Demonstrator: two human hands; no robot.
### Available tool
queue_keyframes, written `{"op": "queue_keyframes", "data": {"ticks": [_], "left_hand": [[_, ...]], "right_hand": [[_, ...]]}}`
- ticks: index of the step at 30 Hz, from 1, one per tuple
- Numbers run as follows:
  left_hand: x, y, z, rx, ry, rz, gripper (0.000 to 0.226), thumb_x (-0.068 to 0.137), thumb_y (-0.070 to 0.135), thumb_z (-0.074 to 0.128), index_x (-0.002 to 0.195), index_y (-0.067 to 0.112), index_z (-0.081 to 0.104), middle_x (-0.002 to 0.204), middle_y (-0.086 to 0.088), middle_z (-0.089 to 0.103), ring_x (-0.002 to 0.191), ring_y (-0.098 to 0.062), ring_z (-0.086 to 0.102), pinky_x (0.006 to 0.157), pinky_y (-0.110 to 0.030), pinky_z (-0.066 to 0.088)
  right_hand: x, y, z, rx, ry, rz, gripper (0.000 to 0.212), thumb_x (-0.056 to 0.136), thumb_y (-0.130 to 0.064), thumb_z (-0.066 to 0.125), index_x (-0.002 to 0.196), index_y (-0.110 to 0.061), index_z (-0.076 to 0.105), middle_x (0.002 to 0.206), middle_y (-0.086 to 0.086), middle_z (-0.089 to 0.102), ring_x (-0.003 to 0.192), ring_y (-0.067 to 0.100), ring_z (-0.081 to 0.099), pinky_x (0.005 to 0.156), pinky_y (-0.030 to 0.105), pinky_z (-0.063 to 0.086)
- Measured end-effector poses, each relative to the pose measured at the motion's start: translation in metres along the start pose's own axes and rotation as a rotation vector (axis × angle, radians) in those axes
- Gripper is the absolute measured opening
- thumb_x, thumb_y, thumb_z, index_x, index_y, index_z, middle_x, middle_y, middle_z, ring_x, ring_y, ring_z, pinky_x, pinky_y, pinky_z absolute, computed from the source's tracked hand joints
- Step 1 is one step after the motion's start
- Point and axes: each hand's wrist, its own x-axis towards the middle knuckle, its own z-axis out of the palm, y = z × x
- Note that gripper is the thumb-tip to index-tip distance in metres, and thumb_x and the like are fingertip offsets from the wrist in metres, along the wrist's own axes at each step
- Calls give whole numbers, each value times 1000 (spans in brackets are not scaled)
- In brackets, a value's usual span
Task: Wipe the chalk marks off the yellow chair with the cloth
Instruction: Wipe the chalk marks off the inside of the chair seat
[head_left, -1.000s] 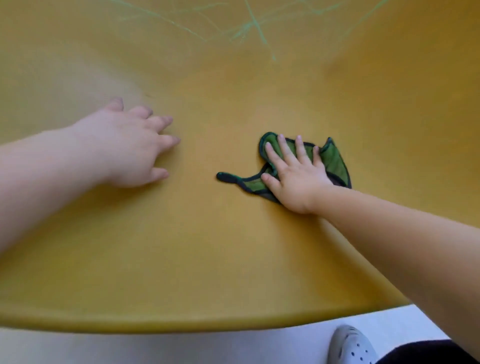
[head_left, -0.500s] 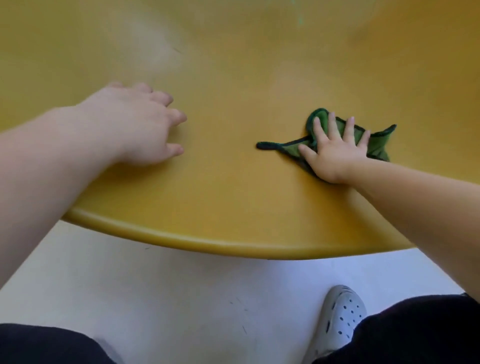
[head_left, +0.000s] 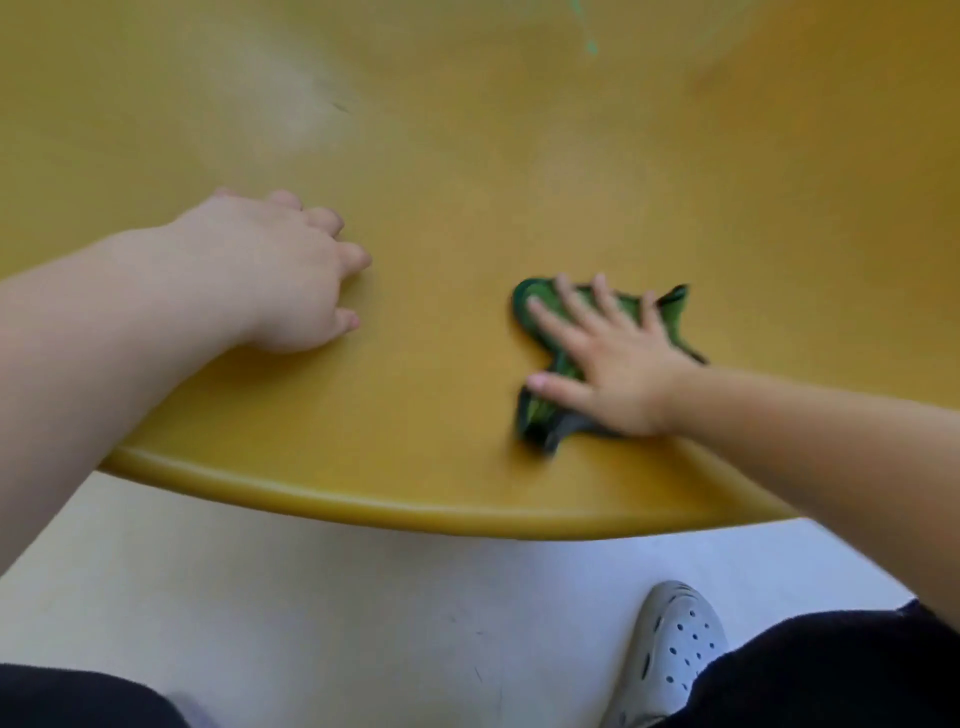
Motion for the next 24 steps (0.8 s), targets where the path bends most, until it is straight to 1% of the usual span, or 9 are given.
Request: {"op": "queue_keyframes", "data": {"ticks": [2,4,6,8,10,12,14,19,24], "left_hand": [[2,2,-5,16,7,4,66,90,68,32,149,42,23,157,4,26,138,-26,33,103,-48,42],[8,9,-14,40,66,23,67,89,70,30,150,44,18,157,4,25,137,-25,34,103,-47,42],[23,20,-23,57,154,42,68,89,70,29,150,42,16,156,3,26,135,-25,36,102,-45,42],[50,29,-30,48,205,41,67,91,67,31,151,40,18,157,0,26,134,-27,37,102,-45,41],[81,36,-31,-12,224,8,68,91,65,34,152,38,21,160,-4,21,137,-31,34,106,-50,36],[110,45,-29,-91,266,-22,70,91,65,35,152,35,21,162,-8,15,141,-35,26,111,-59,28],[133,57,-27,-148,337,-36,73,90,67,31,154,33,18,163,-9,9,145,-38,17,113,-65,18],[170,83,-20,-295,473,-59,83,85,77,20,155,34,10,165,-6,-2,149,-35,2,115,-67,6],[177,87,-7,-396,547,-83,86,83,81,13,155,34,15,165,-4,0,149,-33,1,116,-64,5]], "right_hand": [[25,55,-10,-119,55,109,85,87,-74,17,158,-42,-19,169,-4,-25,156,32,-21,120,71,-3],[42,87,-21,-177,106,166,86,87,-59,22,159,-38,-19,169,-1,-25,156,33,-22,120,70,-3],[58,90,-26,-148,150,202,89,86,-56,24,161,-33,-18,169,1,-24,156,33,-22,121,69,-5],[68,76,-27,-71,190,195,83,92,-54,21,162,-26,-15,170,1,-23,155,33,-23,122,67,-8],[68,57,-26,29,234,133,80,95,-58,13,162,-25,-15,170,0,-22,155,31,-23,123,63,-9],[59,37,-21,185,266,86,78,99,-63,16,161,-30,-17,170,-3,-21,156,29,-21,124,61,-10],[50,25,-9,226,264,114,79,99,-70,19,159,-35,-20,170,-2,-21,156,31,-22,121,65,-12],[60,66,-8,29,256,370,93,81,-92,3,156,-43,-23,167,7,-29,152,44,-25,113,77,-12],[90,150,-57,-209,334,477,113,66,-104,-1,158,-40,-21,166,10,-33,152,45,-24,113,78,-8]]}}
